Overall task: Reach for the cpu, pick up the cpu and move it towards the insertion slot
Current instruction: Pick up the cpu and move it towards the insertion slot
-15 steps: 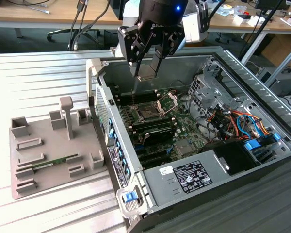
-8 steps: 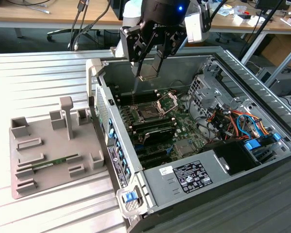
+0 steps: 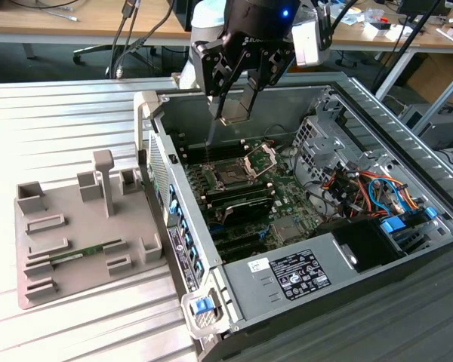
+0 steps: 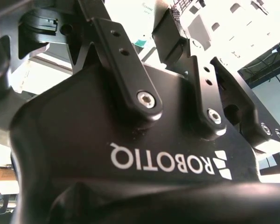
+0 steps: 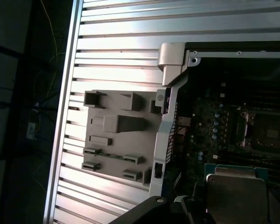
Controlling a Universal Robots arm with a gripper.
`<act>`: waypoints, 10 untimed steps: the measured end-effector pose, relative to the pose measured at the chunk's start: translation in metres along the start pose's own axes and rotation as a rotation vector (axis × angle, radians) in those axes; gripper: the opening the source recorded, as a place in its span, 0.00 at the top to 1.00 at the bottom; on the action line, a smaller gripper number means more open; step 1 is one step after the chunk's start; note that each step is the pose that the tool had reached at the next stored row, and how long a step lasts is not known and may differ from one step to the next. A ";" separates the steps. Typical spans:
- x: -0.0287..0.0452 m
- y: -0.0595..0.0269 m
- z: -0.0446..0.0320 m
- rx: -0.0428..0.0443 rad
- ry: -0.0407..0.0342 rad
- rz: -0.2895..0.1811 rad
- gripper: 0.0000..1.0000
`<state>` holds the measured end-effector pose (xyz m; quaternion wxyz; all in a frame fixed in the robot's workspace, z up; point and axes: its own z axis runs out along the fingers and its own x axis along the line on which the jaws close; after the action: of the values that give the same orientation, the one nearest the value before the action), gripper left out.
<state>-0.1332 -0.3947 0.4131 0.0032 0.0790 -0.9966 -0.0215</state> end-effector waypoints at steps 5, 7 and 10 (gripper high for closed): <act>-0.0033 -0.0005 -0.0001 0.0001 0.0001 0.000 0.45; -0.0042 -0.0007 -0.0001 0.0000 0.0000 0.000 0.45; -0.0057 -0.0009 -0.0001 0.0000 0.0001 0.000 0.45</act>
<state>-0.1274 -0.3946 0.4131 0.0032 0.0790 -0.9966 -0.0215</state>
